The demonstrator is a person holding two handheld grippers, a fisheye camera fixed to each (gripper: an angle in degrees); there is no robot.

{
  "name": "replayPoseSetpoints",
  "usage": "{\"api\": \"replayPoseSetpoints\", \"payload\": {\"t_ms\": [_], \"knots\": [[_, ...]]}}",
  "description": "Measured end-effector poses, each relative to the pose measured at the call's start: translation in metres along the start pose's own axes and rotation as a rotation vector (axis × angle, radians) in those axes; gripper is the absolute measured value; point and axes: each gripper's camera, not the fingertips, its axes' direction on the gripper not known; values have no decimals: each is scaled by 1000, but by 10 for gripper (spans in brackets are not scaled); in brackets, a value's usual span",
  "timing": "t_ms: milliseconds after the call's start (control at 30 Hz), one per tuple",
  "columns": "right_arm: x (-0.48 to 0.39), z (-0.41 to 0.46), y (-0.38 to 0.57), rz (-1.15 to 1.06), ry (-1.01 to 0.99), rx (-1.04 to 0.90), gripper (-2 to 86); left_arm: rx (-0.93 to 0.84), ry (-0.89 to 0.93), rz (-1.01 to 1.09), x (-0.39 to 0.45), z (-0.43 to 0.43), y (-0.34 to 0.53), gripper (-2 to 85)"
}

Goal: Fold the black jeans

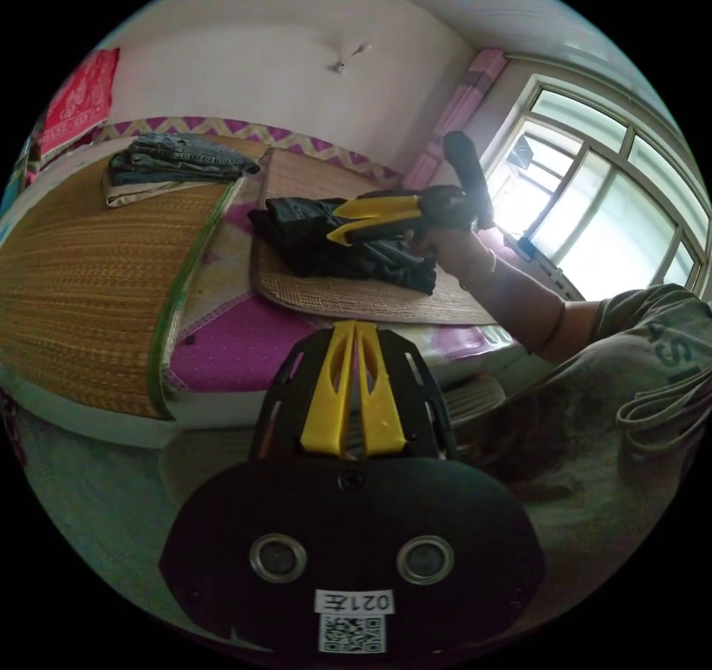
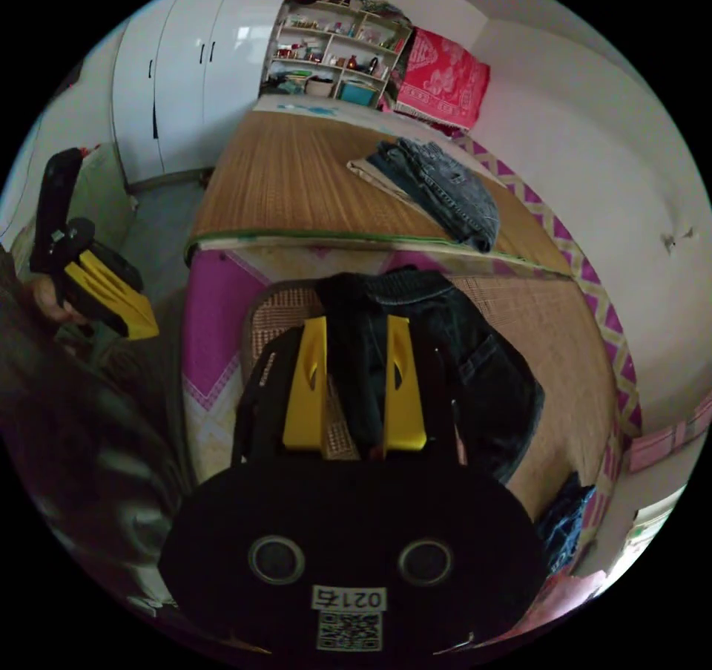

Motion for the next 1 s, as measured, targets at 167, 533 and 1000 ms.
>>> {"api": "replayPoseSetpoints", "payload": {"t_ms": [167, 533, 1000], "knots": [[49, -5, -6, 92, 23, -9, 61, 8, -13, 13, 19, 8, -7, -9], [353, -314, 231, 958, -80, 676, 0, 40, -62, -27, 41, 55, -38, -7], [450, -359, 560, 1639, -137, 610, -2, -234, -236, 33, 31, 225, -213, 39]]}}
